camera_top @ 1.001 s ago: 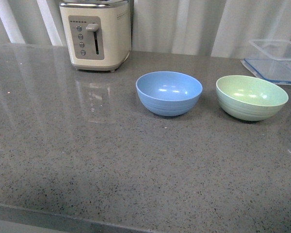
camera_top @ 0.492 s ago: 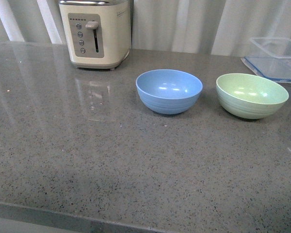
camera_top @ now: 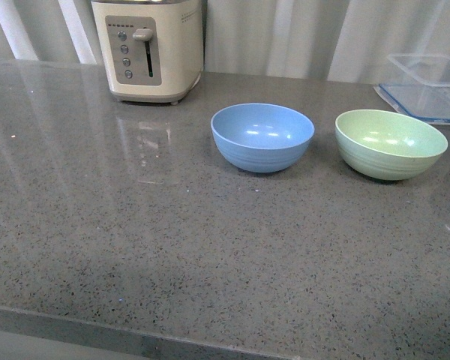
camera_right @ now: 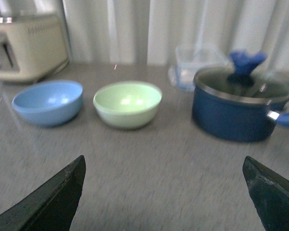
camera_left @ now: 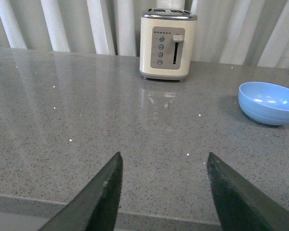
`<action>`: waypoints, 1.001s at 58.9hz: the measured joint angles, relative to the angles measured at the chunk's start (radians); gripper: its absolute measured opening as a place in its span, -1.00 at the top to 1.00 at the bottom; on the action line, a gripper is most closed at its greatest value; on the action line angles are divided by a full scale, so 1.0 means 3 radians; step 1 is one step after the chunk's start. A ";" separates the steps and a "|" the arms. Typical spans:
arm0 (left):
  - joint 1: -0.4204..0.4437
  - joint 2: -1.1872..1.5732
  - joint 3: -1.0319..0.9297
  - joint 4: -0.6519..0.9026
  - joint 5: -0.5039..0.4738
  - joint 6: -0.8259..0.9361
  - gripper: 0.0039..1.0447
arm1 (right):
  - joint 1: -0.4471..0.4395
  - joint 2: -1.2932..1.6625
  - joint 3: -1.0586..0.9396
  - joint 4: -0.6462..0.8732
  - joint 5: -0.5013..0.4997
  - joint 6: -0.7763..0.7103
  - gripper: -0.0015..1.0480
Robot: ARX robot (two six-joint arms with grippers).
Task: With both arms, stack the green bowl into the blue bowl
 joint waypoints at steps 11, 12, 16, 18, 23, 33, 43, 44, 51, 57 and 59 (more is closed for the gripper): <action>0.0000 0.0000 0.0000 0.0000 0.0001 0.0001 -0.77 | 0.0033 0.1275 0.0860 -0.0122 -0.0328 0.0305 -0.81; 0.0000 0.0000 0.0000 0.0000 0.0000 0.0001 -0.87 | 0.0053 0.1484 0.1013 -0.0113 -0.0324 0.0334 -0.81; 0.0000 0.0000 0.0000 0.0000 0.0000 0.0005 -0.86 | 0.0095 0.2159 0.1486 -0.0164 -0.0395 0.0496 -0.81; 0.0000 0.0000 0.0000 0.0000 0.0000 0.0006 -0.87 | 0.0112 0.2398 0.1652 -0.0195 -0.0399 0.0559 -0.81; 0.0000 0.0000 0.0000 0.0000 0.0000 0.0008 -0.88 | 0.0142 0.3029 0.2089 -0.0317 -0.0337 0.0697 -0.81; 0.0000 0.0000 0.0000 0.0000 0.0000 0.0008 -0.88 | 0.0159 0.4243 0.2974 -0.0547 -0.0121 0.0922 -0.81; 0.0000 0.0000 0.0000 0.0000 0.0000 0.0008 -0.88 | 0.0158 0.5109 0.3611 -0.0622 0.0060 0.1118 -0.81; 0.0000 0.0000 0.0000 0.0000 0.0000 0.0008 -0.88 | 0.0158 0.5187 0.3666 -0.0635 0.0080 0.1127 -0.81; -0.0001 0.0000 0.0000 0.0000 0.0000 0.0008 -0.88 | 0.0156 0.5516 0.3899 -0.0684 0.0191 0.1161 -0.81; 0.0000 0.0000 0.0000 0.0000 0.0000 0.0008 -0.88 | 0.0156 0.5745 0.4037 -0.0697 0.0266 0.1174 -0.81; 0.0000 0.0000 0.0000 0.0000 0.0000 0.0008 -0.88 | 0.0156 0.5806 0.4073 -0.0711 0.0275 0.1177 -0.81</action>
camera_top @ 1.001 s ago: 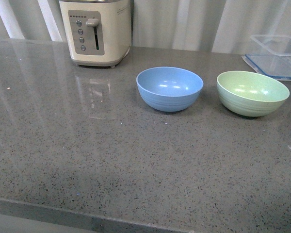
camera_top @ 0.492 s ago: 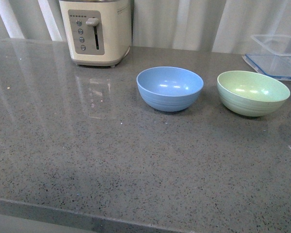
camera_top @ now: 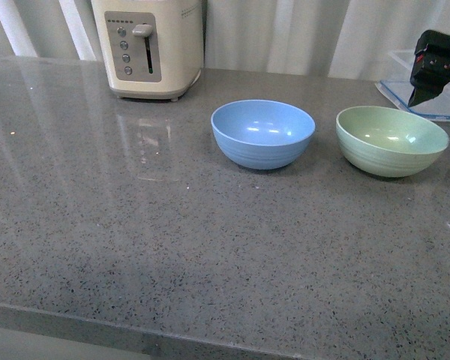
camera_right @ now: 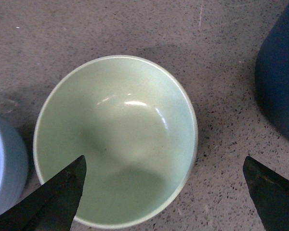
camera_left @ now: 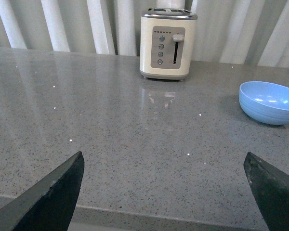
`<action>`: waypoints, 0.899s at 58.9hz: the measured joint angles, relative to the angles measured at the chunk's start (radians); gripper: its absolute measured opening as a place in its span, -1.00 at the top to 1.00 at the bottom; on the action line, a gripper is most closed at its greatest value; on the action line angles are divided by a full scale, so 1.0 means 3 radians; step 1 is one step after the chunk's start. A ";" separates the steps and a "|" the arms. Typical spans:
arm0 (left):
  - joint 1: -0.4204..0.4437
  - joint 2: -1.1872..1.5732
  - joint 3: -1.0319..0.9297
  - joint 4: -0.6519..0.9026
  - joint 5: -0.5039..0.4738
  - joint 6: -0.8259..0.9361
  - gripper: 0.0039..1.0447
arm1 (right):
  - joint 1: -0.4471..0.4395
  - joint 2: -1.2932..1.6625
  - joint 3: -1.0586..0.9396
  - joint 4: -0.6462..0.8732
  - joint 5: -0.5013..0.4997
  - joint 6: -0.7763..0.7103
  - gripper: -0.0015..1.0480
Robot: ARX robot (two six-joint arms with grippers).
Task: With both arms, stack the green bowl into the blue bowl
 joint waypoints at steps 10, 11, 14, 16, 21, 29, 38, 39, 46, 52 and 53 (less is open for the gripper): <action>0.0000 0.0000 0.0000 0.0000 0.0000 0.0000 -0.88 | 0.0000 0.0202 0.0099 -0.0018 0.0046 0.0004 -0.81; -0.0001 0.0000 0.0000 0.0000 0.0000 0.0000 -0.88 | -0.0001 0.0214 0.0107 -0.0019 0.0055 0.0004 -0.81; 0.0000 0.0000 0.0000 0.0000 0.0000 0.0000 -0.88 | -0.0001 0.0272 0.0139 -0.0019 0.0078 0.0013 -0.81; -0.0001 0.0000 0.0000 0.0000 0.0000 0.0000 -0.88 | -0.0004 0.0323 0.0164 -0.0015 0.0093 0.0015 -0.81; -0.0001 0.0000 0.0000 0.0000 0.0000 0.0000 -0.88 | -0.0008 0.0408 0.0181 0.0022 0.0126 0.0014 -0.81; 0.0000 0.0000 0.0000 0.0000 0.0000 0.0000 -0.88 | -0.0006 0.0488 0.0225 0.0013 0.0192 0.0014 -0.44; -0.0001 0.0000 0.0000 0.0000 0.0000 0.0000 -0.88 | -0.0006 0.0523 0.0258 -0.0003 0.0211 0.0014 0.06; 0.0000 0.0000 0.0000 0.0000 0.0000 0.0000 -0.88 | -0.0006 0.0523 0.0259 -0.0006 0.0211 0.0014 0.10; 0.0000 0.0000 0.0000 0.0000 0.0000 0.0000 -0.88 | -0.0006 0.0528 0.0264 -0.0010 0.0238 0.0015 0.54; 0.0000 0.0000 0.0000 0.0000 0.0000 0.0000 -0.88 | -0.0008 0.0528 0.0264 -0.0010 0.0235 0.0033 0.87; 0.0000 0.0000 0.0000 0.0000 0.0000 0.0000 -0.88 | -0.0009 0.0528 0.0266 -0.0010 0.0234 0.0038 0.90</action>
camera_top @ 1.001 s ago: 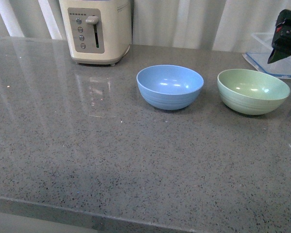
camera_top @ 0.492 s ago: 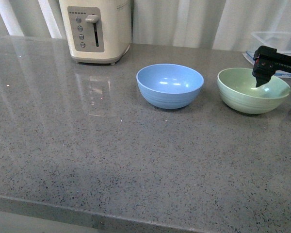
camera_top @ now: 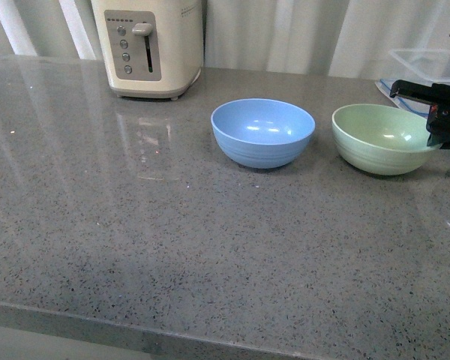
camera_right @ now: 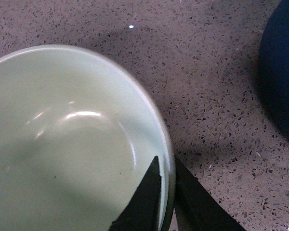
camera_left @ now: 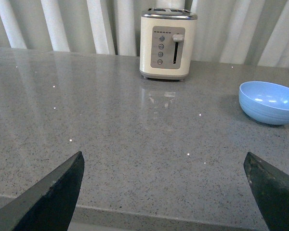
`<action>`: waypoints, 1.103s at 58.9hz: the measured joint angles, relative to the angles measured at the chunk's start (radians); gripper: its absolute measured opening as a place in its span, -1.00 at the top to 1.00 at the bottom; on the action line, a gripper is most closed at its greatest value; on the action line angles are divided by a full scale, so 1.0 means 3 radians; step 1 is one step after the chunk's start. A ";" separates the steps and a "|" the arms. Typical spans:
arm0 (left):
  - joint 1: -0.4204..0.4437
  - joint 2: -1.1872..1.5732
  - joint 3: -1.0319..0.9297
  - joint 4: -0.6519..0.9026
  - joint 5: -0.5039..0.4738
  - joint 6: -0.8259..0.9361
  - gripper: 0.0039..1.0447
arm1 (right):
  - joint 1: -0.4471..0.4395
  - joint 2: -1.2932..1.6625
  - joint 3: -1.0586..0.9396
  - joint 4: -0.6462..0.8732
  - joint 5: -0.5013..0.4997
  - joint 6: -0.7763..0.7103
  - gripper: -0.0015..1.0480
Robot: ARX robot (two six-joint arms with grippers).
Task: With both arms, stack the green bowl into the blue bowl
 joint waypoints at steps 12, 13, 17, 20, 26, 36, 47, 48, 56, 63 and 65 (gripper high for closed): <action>-0.0001 0.0000 0.0000 0.0000 0.0000 0.0000 -0.88 | -0.0017 -0.0086 -0.0004 -0.0008 -0.0029 0.0000 0.98; 0.0000 0.0000 0.0000 0.0000 0.0000 0.0000 -0.88 | -0.0017 -0.0109 -0.0006 -0.0013 -0.0037 0.0000 0.98; 0.0000 0.0000 0.0000 0.0000 0.0000 0.0000 -0.88 | -0.0014 -0.0239 -0.0024 -0.0020 -0.0069 -0.0003 0.98; 0.0000 0.0000 0.0000 0.0000 0.0000 0.0000 -0.88 | -0.0003 -0.0331 -0.0024 -0.0034 -0.0100 -0.0001 0.98; 0.0000 0.0000 0.0000 0.0000 0.0000 0.0000 -0.88 | 0.0086 -0.0604 0.0003 -0.0070 -0.0173 -0.0003 0.98; 0.0000 0.0000 0.0000 0.0000 0.0000 0.0001 -0.88 | 0.0472 -0.0741 0.0276 -0.0103 -0.0270 -0.0013 0.98; 0.0000 0.0000 0.0000 0.0000 0.0000 0.0001 -0.88 | 0.0847 -0.0558 0.0449 -0.0085 -0.0240 -0.0067 0.98; 0.0000 0.0000 0.0000 0.0000 0.0000 0.0001 -0.88 | 0.0882 -0.0523 0.0465 -0.0067 -0.0237 -0.0072 0.98; -0.0001 0.0000 0.0000 0.0000 0.0000 0.0000 -0.88 | 0.0997 -0.0287 0.0576 -0.0055 -0.0224 -0.0092 0.98; 0.0000 0.0000 0.0000 0.0000 0.0000 0.0001 -0.88 | 0.1008 -0.0033 0.0665 -0.0061 -0.0163 -0.0095 0.98; -0.0001 0.0000 0.0000 0.0000 0.0000 0.0001 -0.88 | 0.0998 0.0028 0.0683 -0.0062 -0.0148 -0.0092 0.98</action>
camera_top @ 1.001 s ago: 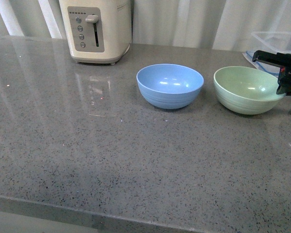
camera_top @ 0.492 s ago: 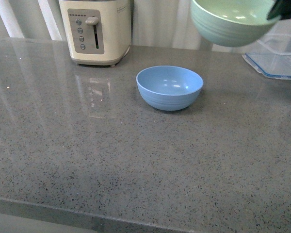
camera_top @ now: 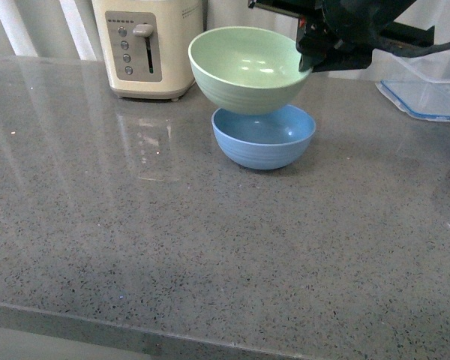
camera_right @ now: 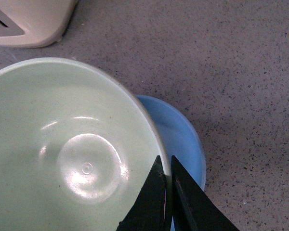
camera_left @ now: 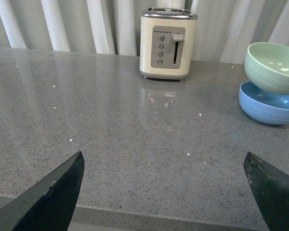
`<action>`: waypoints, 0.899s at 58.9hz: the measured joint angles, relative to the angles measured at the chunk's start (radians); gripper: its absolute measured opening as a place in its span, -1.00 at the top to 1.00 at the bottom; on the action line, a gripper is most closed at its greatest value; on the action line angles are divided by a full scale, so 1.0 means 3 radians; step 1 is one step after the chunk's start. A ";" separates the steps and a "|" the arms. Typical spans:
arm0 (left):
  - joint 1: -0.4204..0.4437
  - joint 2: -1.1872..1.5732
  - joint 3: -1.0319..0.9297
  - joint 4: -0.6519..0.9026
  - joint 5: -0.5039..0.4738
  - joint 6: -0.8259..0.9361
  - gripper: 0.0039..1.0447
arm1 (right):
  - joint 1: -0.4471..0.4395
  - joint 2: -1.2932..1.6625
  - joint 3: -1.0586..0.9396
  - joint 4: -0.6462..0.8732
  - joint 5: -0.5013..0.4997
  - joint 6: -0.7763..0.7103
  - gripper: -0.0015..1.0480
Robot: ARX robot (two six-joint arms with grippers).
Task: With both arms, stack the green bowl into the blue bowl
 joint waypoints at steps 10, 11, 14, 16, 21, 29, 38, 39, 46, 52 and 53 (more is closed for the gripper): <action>0.0001 0.0000 0.0000 0.0000 -0.0001 -0.0001 -0.88 | -0.0052 0.0216 0.0061 -0.0055 -0.0022 0.0031 0.98; 0.0001 0.0000 0.0000 0.0000 -0.0001 0.0000 -0.88 | -0.0055 0.0226 0.0061 -0.0055 -0.0025 0.0034 0.98; 0.0001 0.0000 0.0000 0.0000 0.0000 -0.0001 -0.88 | -0.0058 0.0238 0.0061 -0.0055 -0.0028 0.0037 0.92; 0.0001 0.0000 0.0000 0.0000 0.0000 -0.0001 -0.88 | -0.0062 0.0239 0.0061 -0.0053 -0.0042 0.0051 0.82; 0.0001 0.0000 0.0000 0.0000 0.0000 0.0000 -0.88 | -0.0074 0.0211 0.0056 0.0014 -0.0092 0.0062 0.58; 0.0000 0.0000 0.0000 0.0000 0.0000 -0.0001 -0.88 | -0.0131 -0.0036 -0.0161 0.0347 -0.0273 0.0139 0.21; 0.0001 0.0000 0.0000 0.0000 0.0000 0.0000 -0.88 | -0.0322 -0.0787 -0.0885 0.1306 -0.0696 0.0234 -0.26; 0.0001 0.0000 0.0000 0.0000 0.0000 0.0000 -0.88 | -0.0342 -0.0847 -0.0941 0.1372 -0.0698 0.0231 -0.29; 0.0000 0.0000 0.0000 0.0000 -0.0001 -0.0001 -0.88 | -0.0579 -0.1603 -0.1947 0.2753 0.0220 -0.0546 0.07; 0.0001 0.0000 0.0000 0.0000 0.0000 0.0000 -0.88 | -0.0704 -0.1888 -0.2600 0.3216 0.0258 -0.0910 0.41; 0.0001 0.0000 0.0000 0.0000 0.0001 -0.0001 -0.88 | -0.0713 -0.1911 -0.2684 0.3248 0.0245 -0.0954 0.48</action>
